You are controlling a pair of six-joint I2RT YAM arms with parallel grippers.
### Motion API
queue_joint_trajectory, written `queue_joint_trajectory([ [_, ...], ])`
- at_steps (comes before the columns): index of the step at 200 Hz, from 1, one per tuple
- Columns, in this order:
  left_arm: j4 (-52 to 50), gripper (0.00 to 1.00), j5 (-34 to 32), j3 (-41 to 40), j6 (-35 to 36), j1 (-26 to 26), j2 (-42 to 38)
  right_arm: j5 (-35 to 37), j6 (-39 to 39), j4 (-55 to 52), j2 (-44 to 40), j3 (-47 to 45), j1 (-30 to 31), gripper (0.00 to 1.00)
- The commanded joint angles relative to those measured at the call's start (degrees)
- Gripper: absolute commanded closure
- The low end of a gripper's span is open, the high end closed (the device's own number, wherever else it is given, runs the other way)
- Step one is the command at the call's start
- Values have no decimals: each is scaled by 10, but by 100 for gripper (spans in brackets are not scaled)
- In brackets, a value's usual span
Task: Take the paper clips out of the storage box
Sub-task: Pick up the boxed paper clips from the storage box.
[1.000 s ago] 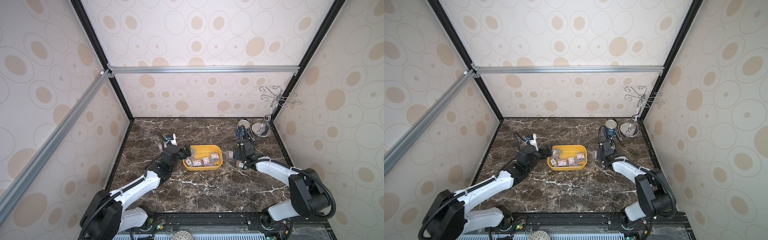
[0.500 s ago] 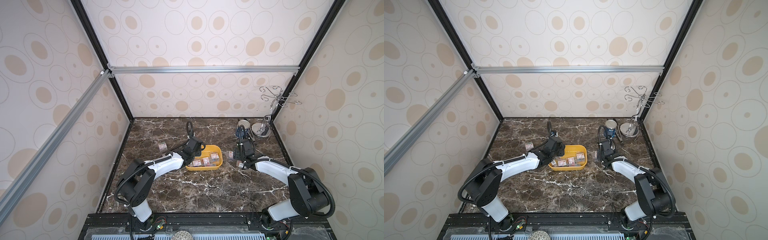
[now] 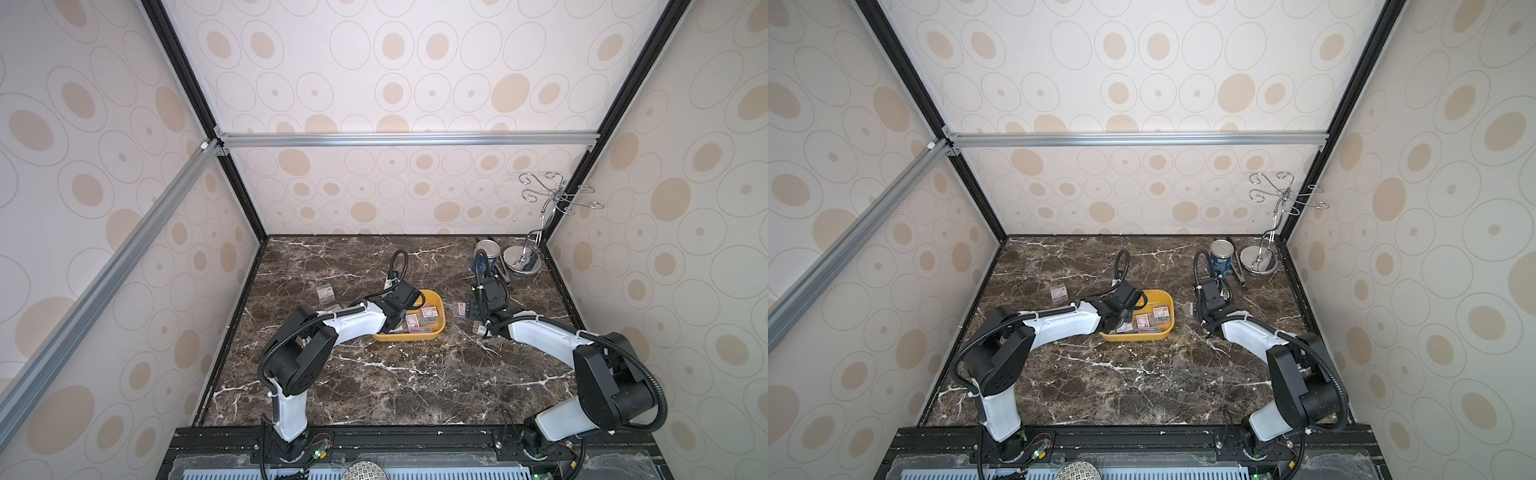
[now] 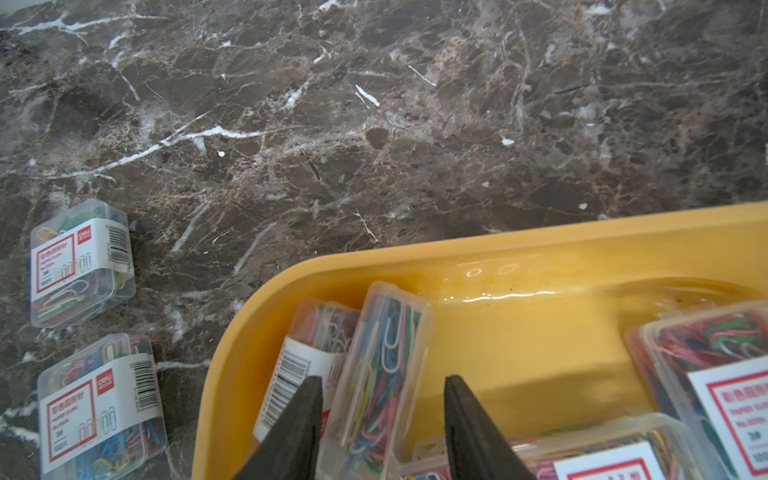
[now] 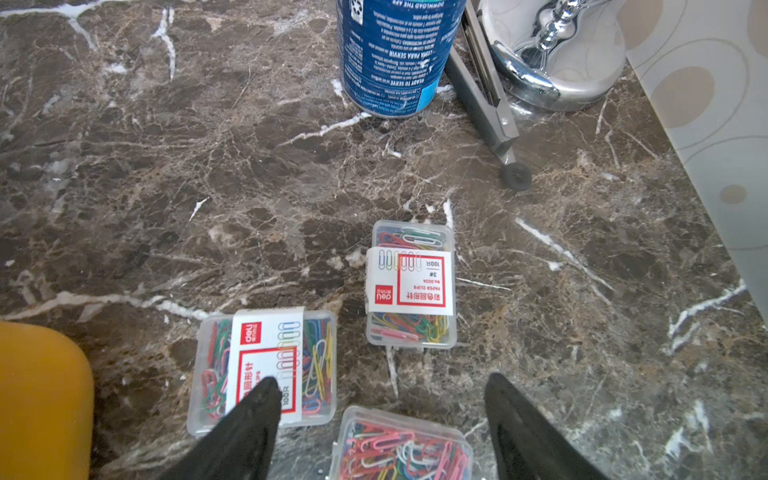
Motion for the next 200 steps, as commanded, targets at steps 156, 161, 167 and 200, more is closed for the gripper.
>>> queue_joint_trajectory([
  [156,12,57,3,12,-18,-19,35,23,-4,-11,7,12,7,21],
  [161,12,58,2,12,-18,-18,36,22,-5,-11,7,12,8,21],
  [167,11,59,2,15,-18,-17,39,23,-4,-11,6,12,8,21],
  [200,3,69,-1,30,-18,-17,52,24,-3,-7,1,7,8,21],
])
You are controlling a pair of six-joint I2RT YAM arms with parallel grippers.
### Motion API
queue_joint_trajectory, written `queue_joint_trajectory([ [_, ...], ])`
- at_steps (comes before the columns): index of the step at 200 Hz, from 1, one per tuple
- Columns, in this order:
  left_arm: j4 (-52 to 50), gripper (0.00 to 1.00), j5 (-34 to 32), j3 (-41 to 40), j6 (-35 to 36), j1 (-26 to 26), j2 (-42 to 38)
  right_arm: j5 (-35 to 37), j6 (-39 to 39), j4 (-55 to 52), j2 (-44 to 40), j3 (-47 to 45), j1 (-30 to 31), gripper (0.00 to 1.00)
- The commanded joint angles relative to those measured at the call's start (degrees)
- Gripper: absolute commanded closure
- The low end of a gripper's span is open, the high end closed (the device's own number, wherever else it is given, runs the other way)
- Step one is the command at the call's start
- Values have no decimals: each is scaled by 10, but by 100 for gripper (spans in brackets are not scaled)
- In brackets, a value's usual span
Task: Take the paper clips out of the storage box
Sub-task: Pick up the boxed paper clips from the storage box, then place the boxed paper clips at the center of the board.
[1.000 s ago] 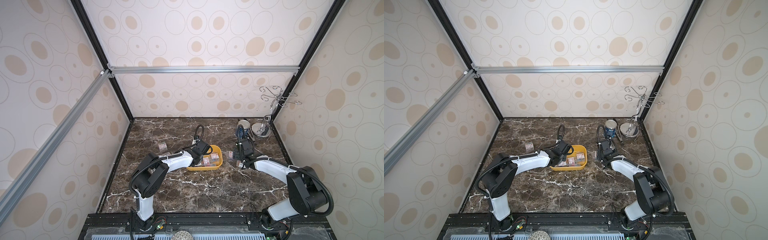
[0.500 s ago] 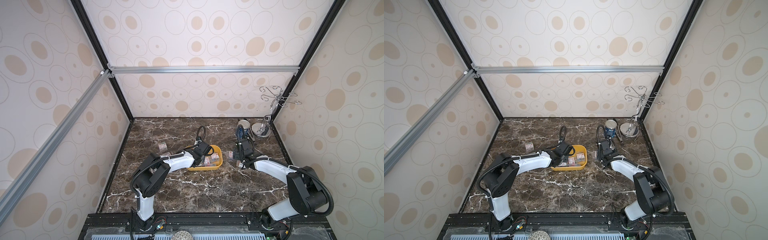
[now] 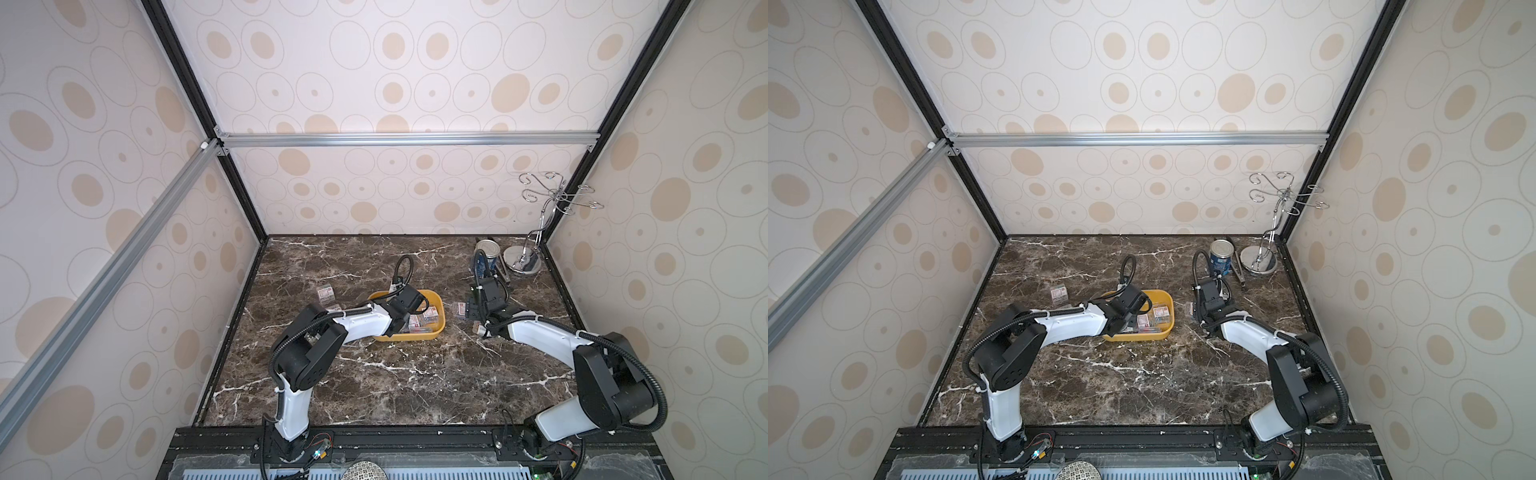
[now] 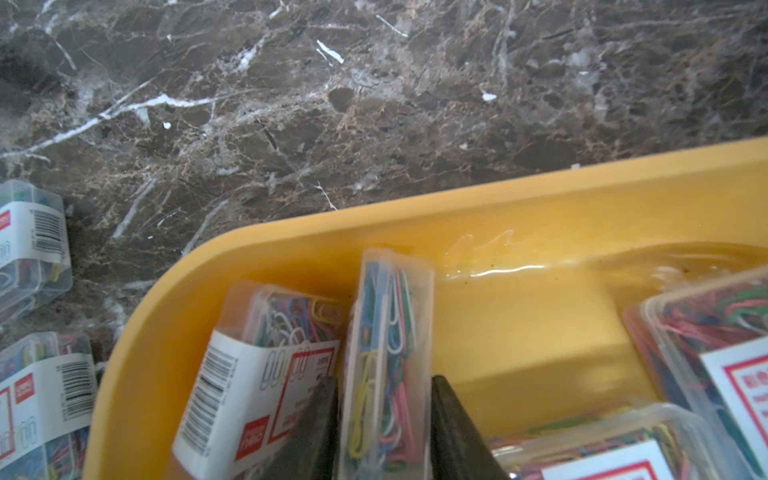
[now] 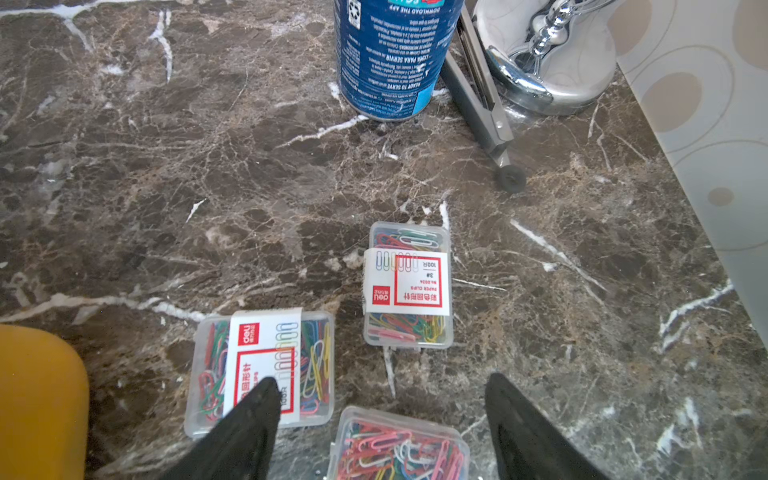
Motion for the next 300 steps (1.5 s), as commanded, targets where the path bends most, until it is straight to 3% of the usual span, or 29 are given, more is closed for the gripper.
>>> queue_joint_trajectory([
  [1,-7,70,-18,23,-12,-1,13,14,-3,-7,1,7,4,21],
  [74,5,80,-17,33,-2,1,-9,16,-3,-6,-1,4,5,21],
  [146,75,81,13,-82,0,6,-185,18,-3,-3,-3,2,6,21],
  [170,100,81,47,-129,-7,36,-242,20,-3,-2,-4,1,8,21],
  [234,196,81,250,-261,-20,182,-348,22,-5,-6,2,7,9,21],
  [300,261,81,338,-307,-38,256,-331,32,-8,-6,3,7,16,21],
])
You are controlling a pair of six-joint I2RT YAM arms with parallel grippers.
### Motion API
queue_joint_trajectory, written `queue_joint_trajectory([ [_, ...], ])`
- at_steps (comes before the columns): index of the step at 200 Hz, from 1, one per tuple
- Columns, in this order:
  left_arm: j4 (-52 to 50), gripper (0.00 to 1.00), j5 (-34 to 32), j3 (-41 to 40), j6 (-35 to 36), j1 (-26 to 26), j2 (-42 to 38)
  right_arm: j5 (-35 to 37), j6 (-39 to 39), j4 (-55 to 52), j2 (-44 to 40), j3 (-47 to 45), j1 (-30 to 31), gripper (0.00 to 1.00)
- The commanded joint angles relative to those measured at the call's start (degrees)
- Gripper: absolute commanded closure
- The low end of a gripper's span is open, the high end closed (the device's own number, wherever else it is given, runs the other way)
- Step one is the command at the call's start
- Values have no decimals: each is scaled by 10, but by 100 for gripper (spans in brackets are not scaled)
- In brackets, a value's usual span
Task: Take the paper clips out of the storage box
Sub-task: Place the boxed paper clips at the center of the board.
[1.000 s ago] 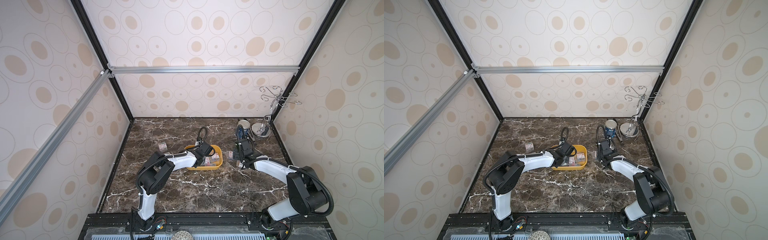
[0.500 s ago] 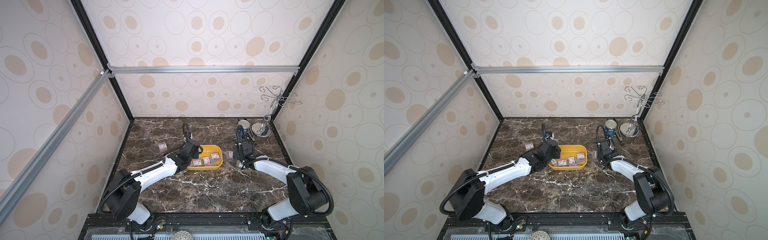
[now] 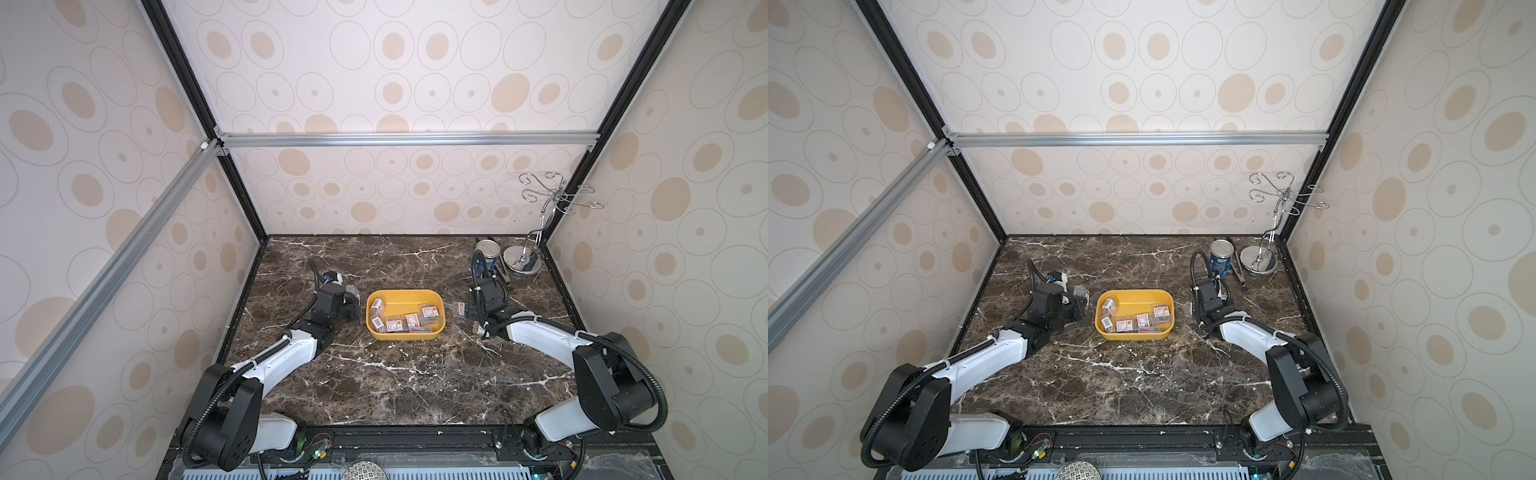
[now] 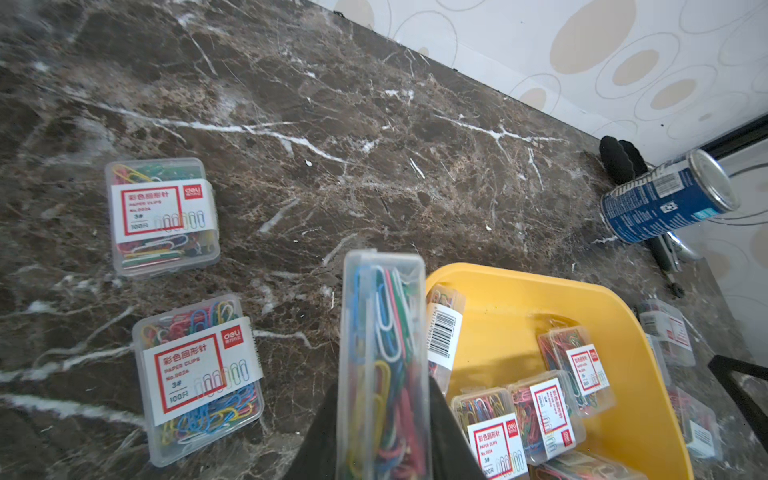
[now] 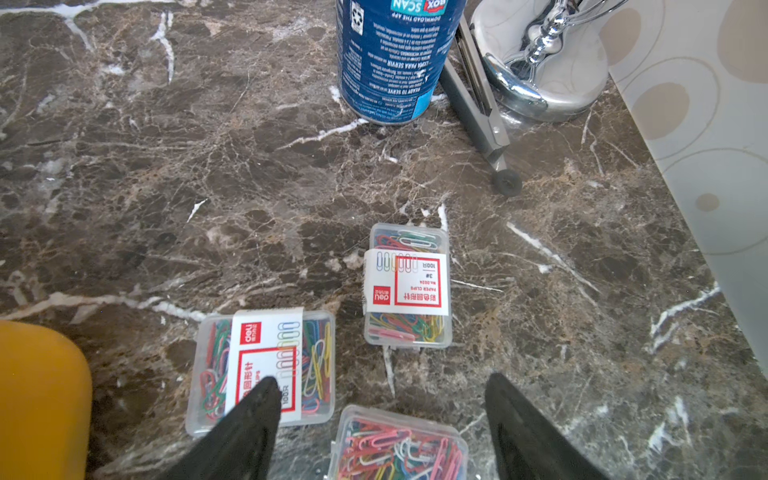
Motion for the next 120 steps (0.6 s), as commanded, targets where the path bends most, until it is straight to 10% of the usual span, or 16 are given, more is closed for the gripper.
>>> queue_joint_trajectory([
  [1,48,81,49,5,-13,16,16,16,-6,-7,3,7,6,21],
  [120,-144,84,-263,209,91,16,176,32,-10,-13,15,19,16,21],
])
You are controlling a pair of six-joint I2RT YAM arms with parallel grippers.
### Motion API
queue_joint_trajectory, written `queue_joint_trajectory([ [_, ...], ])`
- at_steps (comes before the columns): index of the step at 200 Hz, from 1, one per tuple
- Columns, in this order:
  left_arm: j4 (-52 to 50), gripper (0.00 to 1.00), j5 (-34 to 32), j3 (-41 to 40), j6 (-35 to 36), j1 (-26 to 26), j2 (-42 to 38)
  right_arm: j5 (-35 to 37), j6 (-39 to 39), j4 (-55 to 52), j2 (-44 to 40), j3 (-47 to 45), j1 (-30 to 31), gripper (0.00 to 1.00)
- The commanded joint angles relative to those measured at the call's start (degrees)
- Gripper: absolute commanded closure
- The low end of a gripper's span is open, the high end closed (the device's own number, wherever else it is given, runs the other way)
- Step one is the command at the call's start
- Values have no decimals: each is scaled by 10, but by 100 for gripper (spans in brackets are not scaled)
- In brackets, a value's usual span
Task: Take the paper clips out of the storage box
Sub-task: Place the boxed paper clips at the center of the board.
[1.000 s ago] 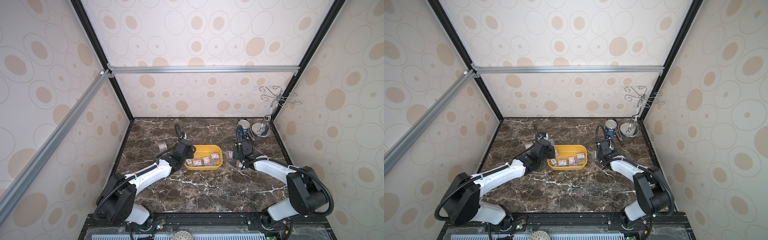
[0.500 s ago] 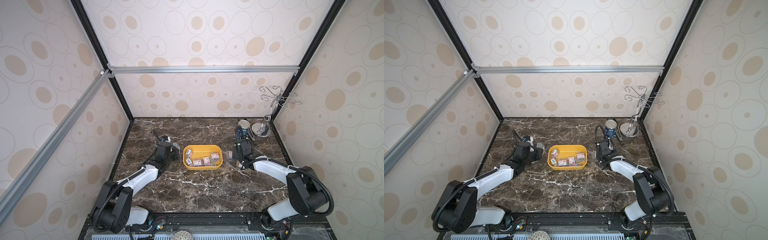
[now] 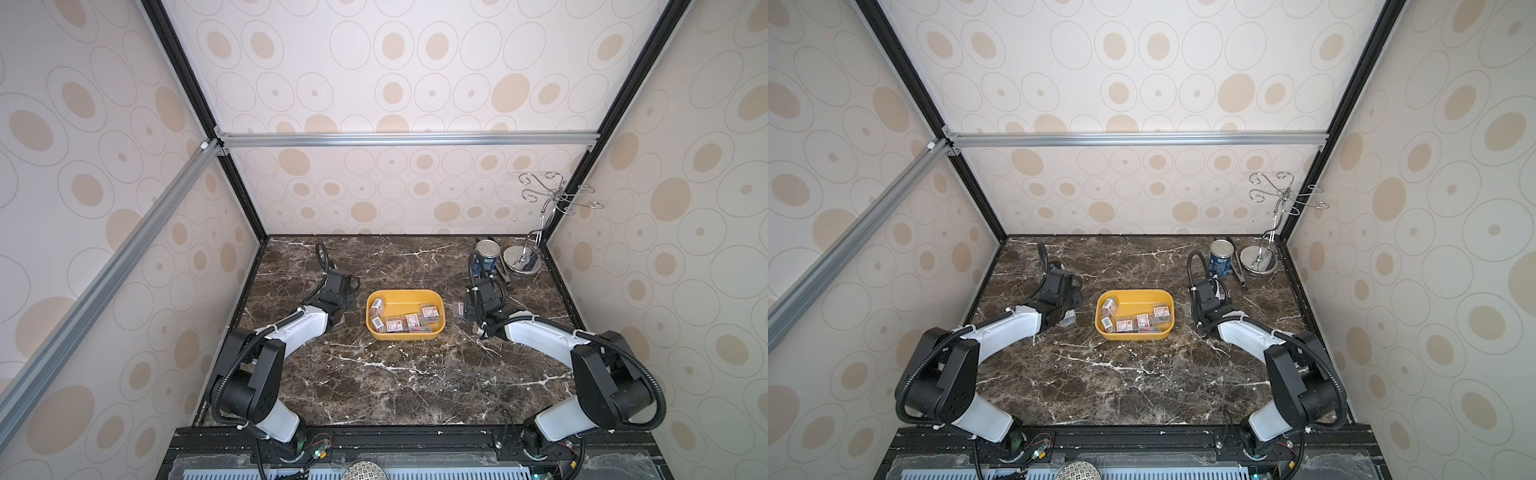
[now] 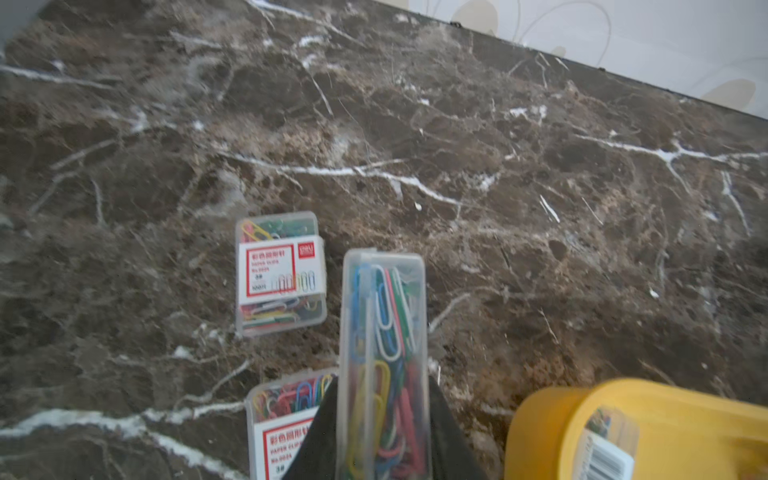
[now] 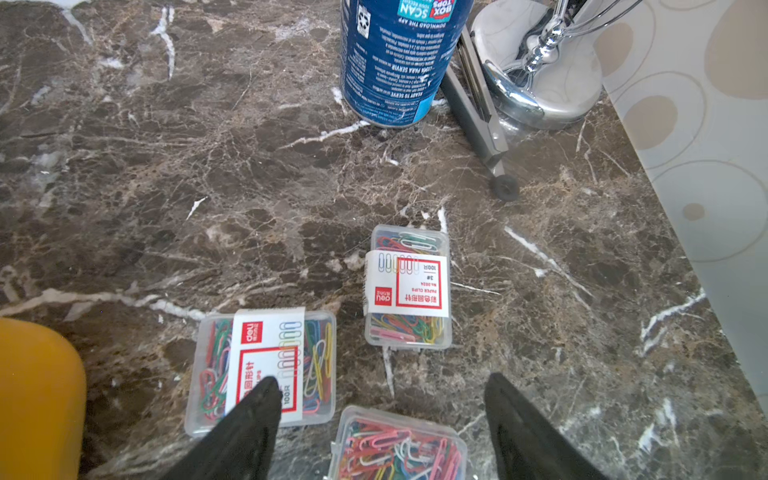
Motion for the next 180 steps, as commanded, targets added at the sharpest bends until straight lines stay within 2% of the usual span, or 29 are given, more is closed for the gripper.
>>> queue_joint_trajectory([
  [1,-53,84,-82,63,34,3,32,14,-1,-11,9,15,7,21],
  [31,-107,86,-148,126,21,-1,99,19,-2,-13,12,17,8,21],
  [82,-170,85,-196,226,28,-17,213,22,-3,-12,13,17,10,21],
  [105,-187,85,-202,268,43,-26,259,24,-3,-18,19,24,12,21],
  [142,-186,85,-202,289,51,-36,285,34,-4,-18,22,25,17,21],
  [180,-187,71,-189,298,58,-42,306,38,-7,-18,24,28,21,21],
])
